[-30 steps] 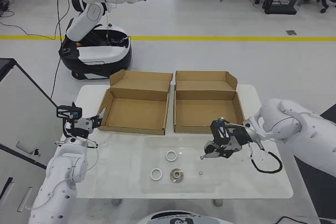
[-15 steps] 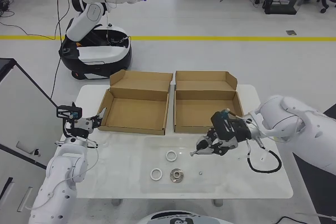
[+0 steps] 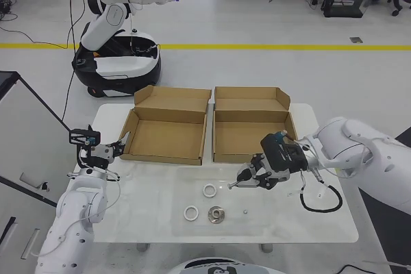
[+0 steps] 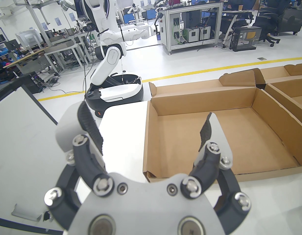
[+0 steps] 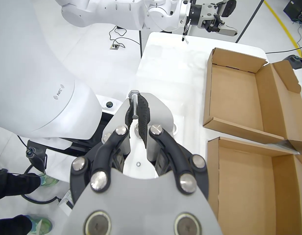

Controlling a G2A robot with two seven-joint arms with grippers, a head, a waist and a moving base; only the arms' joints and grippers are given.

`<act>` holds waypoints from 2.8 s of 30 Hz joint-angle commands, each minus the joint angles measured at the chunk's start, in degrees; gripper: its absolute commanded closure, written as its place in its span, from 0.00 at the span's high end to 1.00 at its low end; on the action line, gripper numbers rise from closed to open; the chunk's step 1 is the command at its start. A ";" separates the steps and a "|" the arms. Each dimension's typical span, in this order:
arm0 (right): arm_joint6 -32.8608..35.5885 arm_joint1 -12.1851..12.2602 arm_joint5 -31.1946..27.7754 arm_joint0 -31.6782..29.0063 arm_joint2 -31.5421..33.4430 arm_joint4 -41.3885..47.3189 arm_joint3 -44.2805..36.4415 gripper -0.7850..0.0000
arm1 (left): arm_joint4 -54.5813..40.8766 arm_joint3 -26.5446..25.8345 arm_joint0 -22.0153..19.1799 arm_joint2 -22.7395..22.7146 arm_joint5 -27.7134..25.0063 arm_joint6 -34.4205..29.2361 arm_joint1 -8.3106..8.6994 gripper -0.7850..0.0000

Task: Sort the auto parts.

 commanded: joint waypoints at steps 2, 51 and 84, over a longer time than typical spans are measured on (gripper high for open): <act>-0.02 0.00 0.00 0.00 0.00 0.00 0.00 0.00 | 0.00 0.00 0.00 0.00 0.00 0.00 0.00 1.00; 20.87 -7.77 0.00 -1.24 8.57 49.31 3.27 0.00 | 0.00 0.00 0.00 0.00 0.00 0.00 0.00 1.00; 20.85 -8.54 0.00 -3.95 9.97 56.66 -0.90 0.00 | 0.00 0.00 0.00 0.00 0.00 0.00 0.00 1.00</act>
